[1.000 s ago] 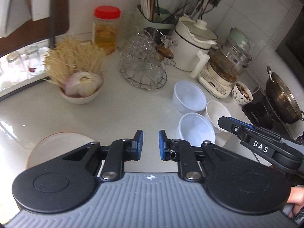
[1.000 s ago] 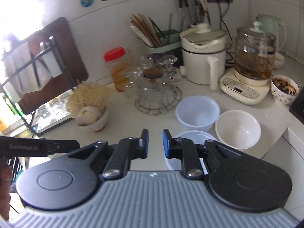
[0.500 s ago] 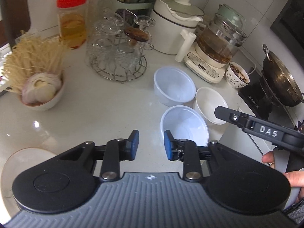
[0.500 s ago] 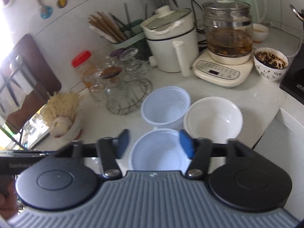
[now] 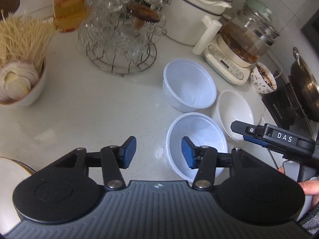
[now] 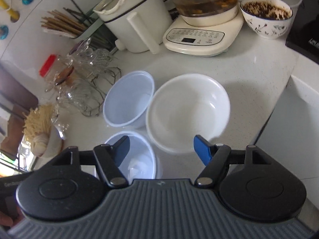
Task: Organize plates and bowls
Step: 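Close both grippers on the rim of the translucent bowl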
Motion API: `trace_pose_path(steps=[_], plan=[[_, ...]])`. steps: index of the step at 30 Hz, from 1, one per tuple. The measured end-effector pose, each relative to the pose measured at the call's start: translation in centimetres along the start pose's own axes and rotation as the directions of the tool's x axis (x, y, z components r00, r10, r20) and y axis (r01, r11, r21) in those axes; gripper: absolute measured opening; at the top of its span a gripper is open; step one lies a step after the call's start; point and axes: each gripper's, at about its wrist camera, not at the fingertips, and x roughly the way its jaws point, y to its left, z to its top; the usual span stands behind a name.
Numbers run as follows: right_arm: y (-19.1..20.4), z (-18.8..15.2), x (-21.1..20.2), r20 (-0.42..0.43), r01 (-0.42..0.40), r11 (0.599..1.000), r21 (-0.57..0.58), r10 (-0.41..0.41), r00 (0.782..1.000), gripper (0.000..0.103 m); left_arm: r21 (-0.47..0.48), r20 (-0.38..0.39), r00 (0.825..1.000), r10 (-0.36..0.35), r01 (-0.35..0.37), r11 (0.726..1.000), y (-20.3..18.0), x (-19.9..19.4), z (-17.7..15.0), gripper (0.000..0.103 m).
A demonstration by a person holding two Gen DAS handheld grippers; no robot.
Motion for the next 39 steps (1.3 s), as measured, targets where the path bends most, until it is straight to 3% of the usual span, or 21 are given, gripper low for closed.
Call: trace_pose_path(steps=[3,14,19,21,26,30,34,39], plan=[[-0.6,-0.1,0.9,-0.042,0.001,1.000,0.028,0.000,0.999,0.073,-0.001,-0.015,1.000,0.005,-0.005,1.000,-0.3,0.9,0.0,0.056],[-1.5,0.4,-0.6,0.011,-0.038,0.998,0.055,0.038,0.999,0.073,-0.062,-0.053,0.998,-0.019,0.016,0.998,-0.2,2.9,-0.2,0.056],[-1.4,0.4,-1.9,0.005,-0.100,0.993,0.065,0.100,0.995,0.073,-0.072,-0.055,0.998,-0.035,0.031,0.997,-0.4,3.3,-0.2,0.054],[-1.5,0.2,-2.3,-0.010,-0.111,0.991,0.073,0.112,0.994,0.073,-0.075,-0.058,0.997,-0.041,0.037,0.996,-0.4,3.4,-0.2,0.049],[-1.6,-0.2,-2.5,-0.061,-0.142,0.986,0.088,0.148,0.987,0.058,-0.090,-0.056,0.997,-0.046,0.041,0.995,-0.2,3.6,-0.3,0.036],[-1.2,-0.4,-2.0,-0.094,-0.175,0.981,0.084,0.182,0.979,0.057,-0.113,-0.045,0.998,-0.042,0.036,0.993,0.2,3.5,-0.3,0.022],[-1.0,-0.7,-1.0,-0.141,-0.181,0.979,0.095,0.193,0.971,0.048,-0.123,-0.052,0.998,-0.039,0.033,0.992,0.5,3.4,-0.5,0.019],[-1.0,-1.1,0.1,-0.182,-0.162,0.980,0.114,0.181,0.967,0.047,-0.132,-0.058,0.997,-0.041,0.033,0.991,0.5,3.3,-0.6,0.017]])
